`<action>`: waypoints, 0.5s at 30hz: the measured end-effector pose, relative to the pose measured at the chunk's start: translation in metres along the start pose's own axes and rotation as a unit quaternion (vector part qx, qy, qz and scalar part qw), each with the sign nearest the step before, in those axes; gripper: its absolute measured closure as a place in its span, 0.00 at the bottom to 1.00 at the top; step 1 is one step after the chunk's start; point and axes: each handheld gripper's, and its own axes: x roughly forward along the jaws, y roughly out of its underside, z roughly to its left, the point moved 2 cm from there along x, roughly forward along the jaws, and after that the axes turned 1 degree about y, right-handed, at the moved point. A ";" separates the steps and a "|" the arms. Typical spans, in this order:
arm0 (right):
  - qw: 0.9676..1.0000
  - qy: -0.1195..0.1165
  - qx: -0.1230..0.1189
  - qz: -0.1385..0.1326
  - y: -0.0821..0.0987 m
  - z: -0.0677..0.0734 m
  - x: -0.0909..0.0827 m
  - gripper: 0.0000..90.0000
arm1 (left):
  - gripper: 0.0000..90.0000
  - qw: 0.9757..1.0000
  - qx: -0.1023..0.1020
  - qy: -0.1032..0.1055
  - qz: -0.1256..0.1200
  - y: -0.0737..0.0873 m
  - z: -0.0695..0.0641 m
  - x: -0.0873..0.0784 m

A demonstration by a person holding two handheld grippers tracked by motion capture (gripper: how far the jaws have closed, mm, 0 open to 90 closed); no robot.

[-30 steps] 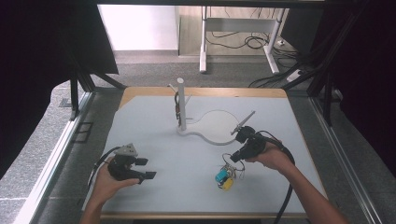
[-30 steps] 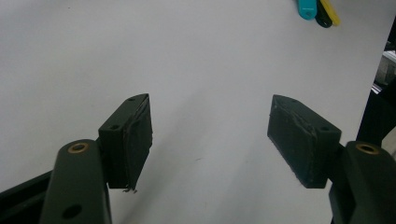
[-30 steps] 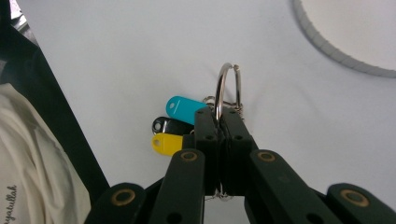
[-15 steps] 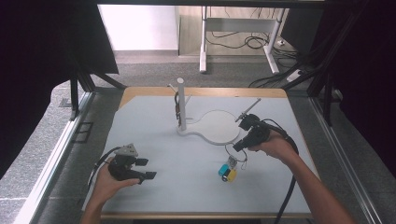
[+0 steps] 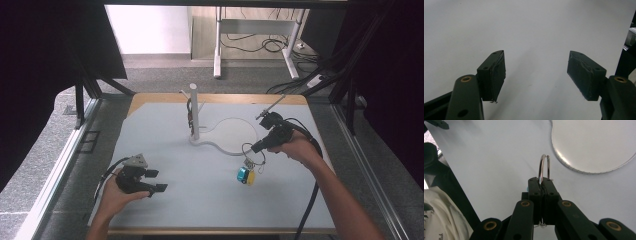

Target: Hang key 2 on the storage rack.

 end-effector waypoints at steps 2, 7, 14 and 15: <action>1.000 0.002 0.002 -0.001 -0.002 -0.001 -0.003 0.97 | 0.35 1.000 0.000 0.000 0.000 0.000 0.000 0.000; 1.000 0.005 0.005 -0.006 -0.007 -0.003 -0.007 0.97 | 0.35 1.000 0.003 0.001 0.003 0.000 0.000 0.000; 1.000 0.006 0.012 -0.009 -0.014 -0.008 -0.012 0.97 | 0.35 1.000 0.003 0.002 0.005 0.000 0.000 0.001; 1.000 0.006 0.012 -0.009 -0.015 -0.008 -0.013 0.97 | 0.35 1.000 0.002 0.002 0.006 0.000 0.000 0.000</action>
